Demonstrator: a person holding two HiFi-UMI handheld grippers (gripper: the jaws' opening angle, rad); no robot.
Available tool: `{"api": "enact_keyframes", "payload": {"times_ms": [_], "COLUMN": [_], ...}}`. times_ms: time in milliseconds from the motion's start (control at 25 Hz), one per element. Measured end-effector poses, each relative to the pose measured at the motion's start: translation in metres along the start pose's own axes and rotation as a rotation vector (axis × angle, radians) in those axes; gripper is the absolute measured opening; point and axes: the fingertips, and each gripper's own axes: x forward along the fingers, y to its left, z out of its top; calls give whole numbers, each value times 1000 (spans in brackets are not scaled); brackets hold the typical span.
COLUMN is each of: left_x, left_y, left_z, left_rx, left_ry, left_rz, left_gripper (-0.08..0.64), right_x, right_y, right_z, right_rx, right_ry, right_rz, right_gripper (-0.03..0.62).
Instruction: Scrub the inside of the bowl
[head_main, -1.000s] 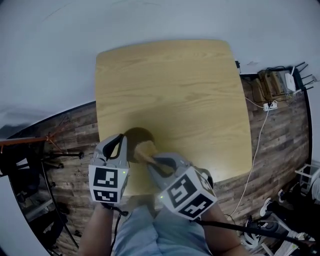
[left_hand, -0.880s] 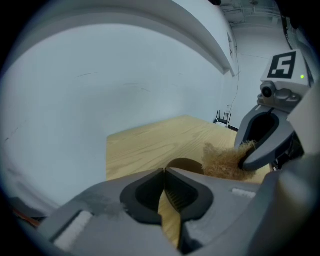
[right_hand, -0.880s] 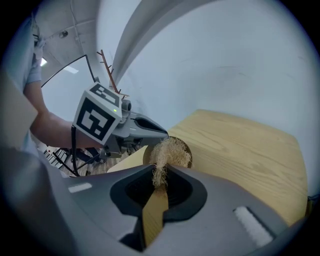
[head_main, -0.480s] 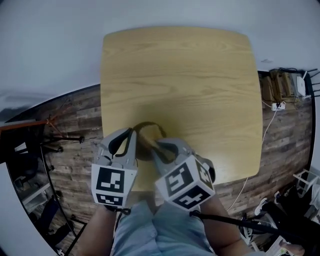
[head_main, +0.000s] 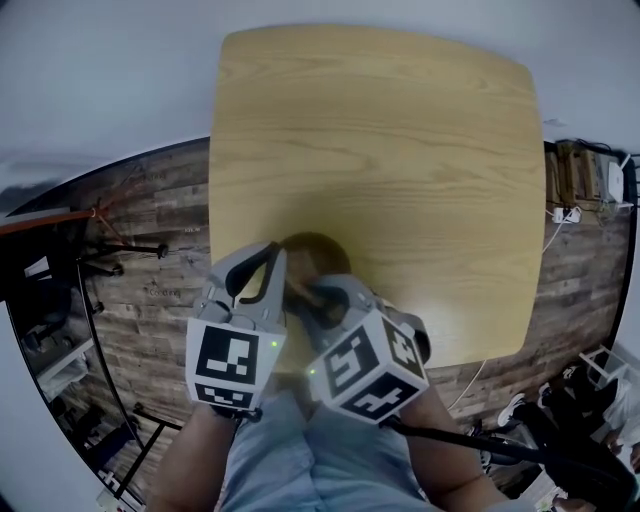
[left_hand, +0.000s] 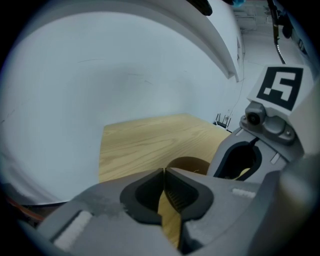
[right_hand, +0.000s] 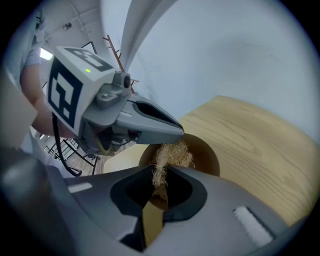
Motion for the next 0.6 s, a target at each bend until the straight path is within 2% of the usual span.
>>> {"api": "enact_keyframes", "payload": {"times_ms": [440,600], "left_x": [6,4], "left_y": [5,6], "left_z": [5,5], "left_rx": [20,2], "left_ry": [-21,-22], "left_rz": [-3,4], "left_gripper": [34,35], "right_x": [-33,-51], "right_y": [29,36], "right_z": [-2,0], "right_rx": [-19,-7], "right_ry": [6,-36], "right_rz": [49,20], "right_gripper": [43,44]}}
